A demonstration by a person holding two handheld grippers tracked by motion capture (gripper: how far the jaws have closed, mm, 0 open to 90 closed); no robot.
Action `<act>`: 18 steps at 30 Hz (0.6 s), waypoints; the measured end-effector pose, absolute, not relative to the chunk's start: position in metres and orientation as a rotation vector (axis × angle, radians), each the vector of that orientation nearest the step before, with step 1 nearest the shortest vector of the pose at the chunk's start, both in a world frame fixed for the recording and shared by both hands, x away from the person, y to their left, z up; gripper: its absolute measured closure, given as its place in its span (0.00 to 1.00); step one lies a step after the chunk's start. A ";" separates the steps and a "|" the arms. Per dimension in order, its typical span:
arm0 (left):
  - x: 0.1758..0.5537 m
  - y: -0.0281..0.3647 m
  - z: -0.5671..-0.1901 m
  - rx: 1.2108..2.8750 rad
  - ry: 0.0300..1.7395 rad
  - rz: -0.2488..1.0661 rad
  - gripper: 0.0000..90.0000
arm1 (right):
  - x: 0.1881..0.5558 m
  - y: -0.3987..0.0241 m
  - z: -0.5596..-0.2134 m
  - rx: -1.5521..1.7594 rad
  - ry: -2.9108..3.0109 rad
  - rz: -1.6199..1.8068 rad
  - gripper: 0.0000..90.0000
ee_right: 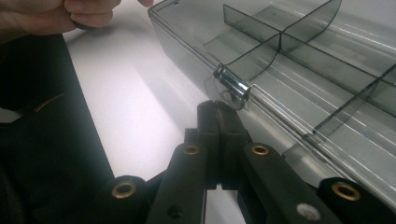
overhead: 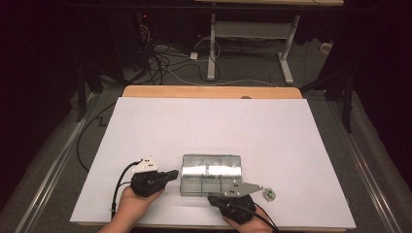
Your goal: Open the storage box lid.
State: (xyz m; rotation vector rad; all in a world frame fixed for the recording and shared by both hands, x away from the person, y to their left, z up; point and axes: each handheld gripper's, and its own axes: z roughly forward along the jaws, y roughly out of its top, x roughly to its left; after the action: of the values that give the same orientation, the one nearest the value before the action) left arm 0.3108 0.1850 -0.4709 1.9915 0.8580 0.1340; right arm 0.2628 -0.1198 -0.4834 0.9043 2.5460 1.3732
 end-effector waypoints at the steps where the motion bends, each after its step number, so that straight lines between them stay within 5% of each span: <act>1: 0.311 0.185 -0.471 1.991 0.858 0.134 0.97 | 0.263 -0.120 -0.483 0.905 2.547 1.372 1.00; 18: 0.310 0.185 -0.470 1.989 0.855 0.137 0.97 | 0.264 -0.124 -0.482 0.906 2.529 1.443 1.00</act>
State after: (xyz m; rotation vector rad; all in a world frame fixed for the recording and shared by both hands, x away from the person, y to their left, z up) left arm 0.3104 0.1851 -0.4704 1.9886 0.8554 0.1368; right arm 0.2636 -0.1239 -0.4824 0.9055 2.5289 1.4431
